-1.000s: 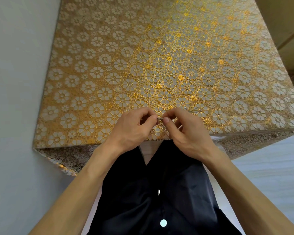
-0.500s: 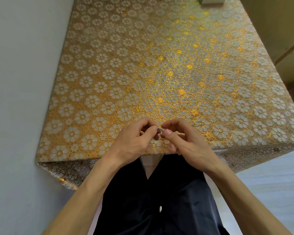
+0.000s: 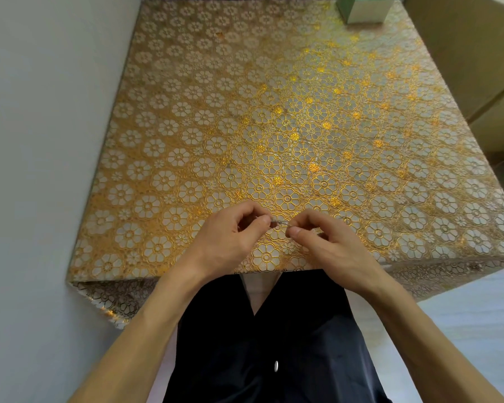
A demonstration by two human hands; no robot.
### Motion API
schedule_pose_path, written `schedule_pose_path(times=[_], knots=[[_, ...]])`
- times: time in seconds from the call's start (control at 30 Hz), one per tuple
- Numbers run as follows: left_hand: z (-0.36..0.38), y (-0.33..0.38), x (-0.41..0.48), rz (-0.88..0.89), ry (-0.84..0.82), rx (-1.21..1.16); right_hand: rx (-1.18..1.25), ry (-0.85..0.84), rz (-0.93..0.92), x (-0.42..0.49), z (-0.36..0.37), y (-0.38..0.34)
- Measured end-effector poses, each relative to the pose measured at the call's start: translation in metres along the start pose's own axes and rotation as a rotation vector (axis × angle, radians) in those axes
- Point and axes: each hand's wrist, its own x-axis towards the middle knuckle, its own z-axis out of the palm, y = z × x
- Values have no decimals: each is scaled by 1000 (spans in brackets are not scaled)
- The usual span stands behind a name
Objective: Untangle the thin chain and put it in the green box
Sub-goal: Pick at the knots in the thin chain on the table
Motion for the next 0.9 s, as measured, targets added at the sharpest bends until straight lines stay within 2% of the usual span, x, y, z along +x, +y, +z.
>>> schedule_pose_path(times=[0.33, 0.63, 0.9], knots=[[-36, 22, -1, 22, -124, 43, 394, 81, 22, 12, 2, -23], [-73, 36, 0, 71, 36, -81, 391, 135, -11, 25, -3, -46], [-77, 40, -2, 75, 96, -100, 390, 163, -22, 26, -8, -47]])
